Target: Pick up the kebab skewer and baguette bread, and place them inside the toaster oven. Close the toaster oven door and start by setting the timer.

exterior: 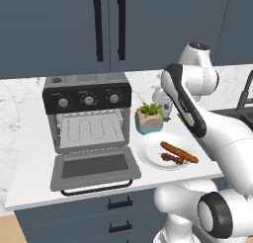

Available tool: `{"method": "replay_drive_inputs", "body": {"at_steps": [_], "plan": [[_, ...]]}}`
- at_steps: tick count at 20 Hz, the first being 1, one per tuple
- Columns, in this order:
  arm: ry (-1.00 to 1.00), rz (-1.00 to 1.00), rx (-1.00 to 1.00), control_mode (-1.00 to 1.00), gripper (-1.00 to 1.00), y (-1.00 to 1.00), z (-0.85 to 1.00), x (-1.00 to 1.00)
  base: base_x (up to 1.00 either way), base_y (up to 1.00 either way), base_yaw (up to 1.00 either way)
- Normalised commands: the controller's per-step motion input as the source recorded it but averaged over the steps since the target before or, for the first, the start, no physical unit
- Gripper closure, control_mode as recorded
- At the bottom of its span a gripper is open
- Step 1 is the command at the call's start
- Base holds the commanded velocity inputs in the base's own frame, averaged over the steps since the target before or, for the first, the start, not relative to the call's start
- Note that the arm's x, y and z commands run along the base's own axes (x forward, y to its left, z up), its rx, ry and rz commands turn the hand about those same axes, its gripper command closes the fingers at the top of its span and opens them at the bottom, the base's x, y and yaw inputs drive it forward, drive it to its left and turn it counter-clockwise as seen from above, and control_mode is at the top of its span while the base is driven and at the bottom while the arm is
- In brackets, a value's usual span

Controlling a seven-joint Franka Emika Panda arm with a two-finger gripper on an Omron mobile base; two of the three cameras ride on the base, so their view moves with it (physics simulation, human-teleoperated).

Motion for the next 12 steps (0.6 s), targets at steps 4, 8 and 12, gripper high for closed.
{"method": "replay_drive_inputs", "body": {"at_steps": [4,8,12], "plan": [[-0.01,0.0,0.0,-1.0,-1.0,0.0,-0.14,-0.39,0.0,0.0,0.0],[-0.33,0.0,0.0,-1.0,-1.0,0.5,-0.48,-1.0,0.0,0.0,0.0],[-0.38,-0.04,0.0,-1.0,-1.0,1.0,-0.41,-0.58,0.0,0.0,0.0]]}}
